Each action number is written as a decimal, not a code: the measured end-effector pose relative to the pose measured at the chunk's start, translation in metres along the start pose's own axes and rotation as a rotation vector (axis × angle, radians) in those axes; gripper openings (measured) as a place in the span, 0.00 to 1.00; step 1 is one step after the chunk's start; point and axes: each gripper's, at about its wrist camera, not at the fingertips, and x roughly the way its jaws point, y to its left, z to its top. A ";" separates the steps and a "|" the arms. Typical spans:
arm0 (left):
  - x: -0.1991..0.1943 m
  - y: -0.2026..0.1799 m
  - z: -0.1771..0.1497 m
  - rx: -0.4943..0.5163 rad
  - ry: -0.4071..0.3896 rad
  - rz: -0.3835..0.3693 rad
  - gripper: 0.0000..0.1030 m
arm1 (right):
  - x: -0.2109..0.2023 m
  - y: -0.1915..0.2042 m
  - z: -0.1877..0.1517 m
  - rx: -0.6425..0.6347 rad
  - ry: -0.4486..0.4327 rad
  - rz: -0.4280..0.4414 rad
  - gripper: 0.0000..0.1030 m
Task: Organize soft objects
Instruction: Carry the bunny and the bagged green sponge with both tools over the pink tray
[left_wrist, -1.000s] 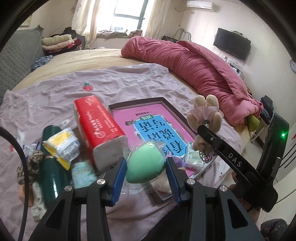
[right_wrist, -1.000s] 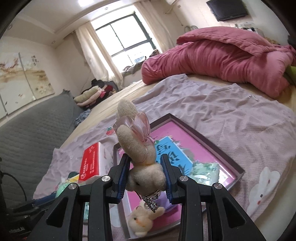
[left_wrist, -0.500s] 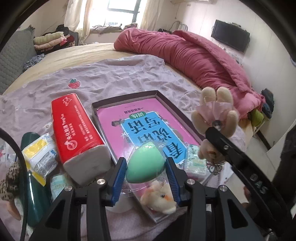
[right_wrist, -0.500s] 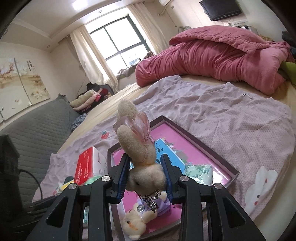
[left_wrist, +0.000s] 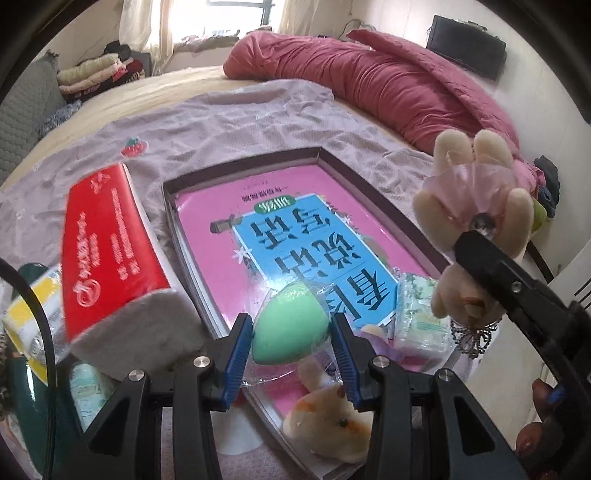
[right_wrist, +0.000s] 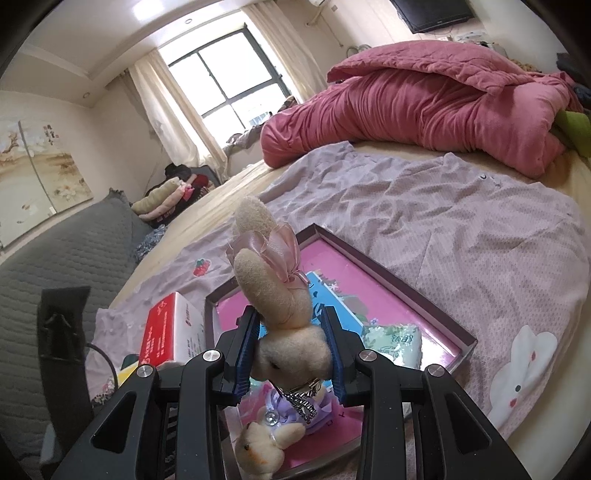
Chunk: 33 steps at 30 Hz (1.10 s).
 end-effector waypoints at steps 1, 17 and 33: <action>0.003 0.001 -0.001 -0.006 0.006 -0.008 0.43 | 0.001 0.000 0.000 -0.001 0.003 0.000 0.35; 0.016 0.005 -0.008 -0.009 0.032 -0.032 0.43 | 0.044 -0.003 -0.006 0.015 0.154 -0.028 0.35; 0.015 0.006 -0.009 -0.012 0.030 -0.036 0.43 | 0.075 -0.011 -0.014 0.053 0.273 -0.051 0.36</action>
